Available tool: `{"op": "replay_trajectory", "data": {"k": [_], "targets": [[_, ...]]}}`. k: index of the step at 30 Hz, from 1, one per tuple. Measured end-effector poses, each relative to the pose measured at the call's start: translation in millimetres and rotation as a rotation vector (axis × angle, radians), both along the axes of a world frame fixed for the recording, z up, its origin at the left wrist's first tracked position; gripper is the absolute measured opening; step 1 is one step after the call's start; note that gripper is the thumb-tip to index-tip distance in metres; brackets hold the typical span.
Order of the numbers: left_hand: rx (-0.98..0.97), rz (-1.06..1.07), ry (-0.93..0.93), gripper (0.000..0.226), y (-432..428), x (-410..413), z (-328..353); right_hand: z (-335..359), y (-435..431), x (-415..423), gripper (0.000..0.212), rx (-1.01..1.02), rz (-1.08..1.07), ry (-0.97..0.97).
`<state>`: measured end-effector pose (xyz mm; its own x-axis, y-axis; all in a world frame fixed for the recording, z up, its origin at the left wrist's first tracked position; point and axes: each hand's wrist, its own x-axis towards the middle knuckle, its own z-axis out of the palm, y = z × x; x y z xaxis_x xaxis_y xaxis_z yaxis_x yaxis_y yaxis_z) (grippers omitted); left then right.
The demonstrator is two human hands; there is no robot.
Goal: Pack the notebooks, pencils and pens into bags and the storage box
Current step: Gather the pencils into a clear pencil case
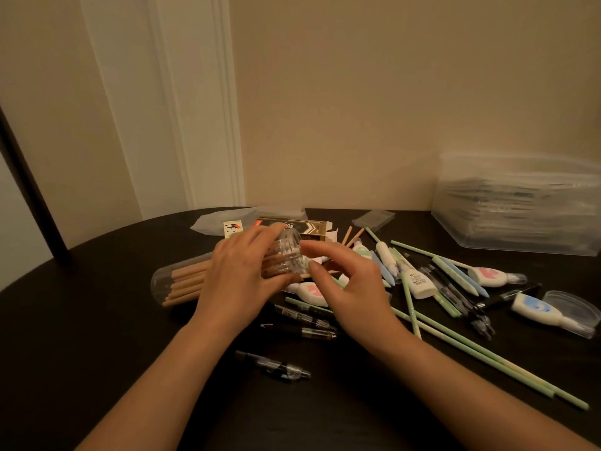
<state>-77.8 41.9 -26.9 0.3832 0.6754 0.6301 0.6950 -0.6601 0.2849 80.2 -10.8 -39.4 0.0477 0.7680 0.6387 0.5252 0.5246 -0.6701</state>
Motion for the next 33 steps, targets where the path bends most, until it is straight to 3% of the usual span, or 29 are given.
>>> {"op": "replay_trajectory", "data": {"k": [7, 15, 18, 20, 23, 26, 30, 33], "targets": [[-0.003, 0.016, -0.065, 0.071, 0, -5, 2, -2, -3, -2, 0.038, -0.213, 0.162, 0.017], [0.012, 0.008, -0.037, 0.070, 2, -7, -2, 16, -2, -1, 0.031, -0.391, 0.311, 0.094], [0.003, 0.015, -0.052, 0.072, 5, -8, 1, 26, 4, 5, 0.030, -0.364, 0.251, 0.117], [0.025, 0.031, -0.026, 0.072, 5, -8, 1, 29, 16, 14, 0.027, -0.309, 0.099, 0.178], [0.058, 0.064, 0.034, 0.071, 6, -10, 2, 29, 45, 36, 0.025, -0.389, -0.155, -0.039], [0.069, 0.065, 0.057, 0.072, 9, -10, 1, 25, 78, 58, 0.031, -0.527, -0.273, -0.324], [0.134, 0.056, 0.072, 0.072, 12, -8, -4, 27, 114, 76, 0.043, -0.761, -0.260, -0.800], [0.201, 0.046, 0.076, 0.070, 16, -6, -7, 31, 130, 81, 0.045, -0.863, -0.207, -0.912]]}}
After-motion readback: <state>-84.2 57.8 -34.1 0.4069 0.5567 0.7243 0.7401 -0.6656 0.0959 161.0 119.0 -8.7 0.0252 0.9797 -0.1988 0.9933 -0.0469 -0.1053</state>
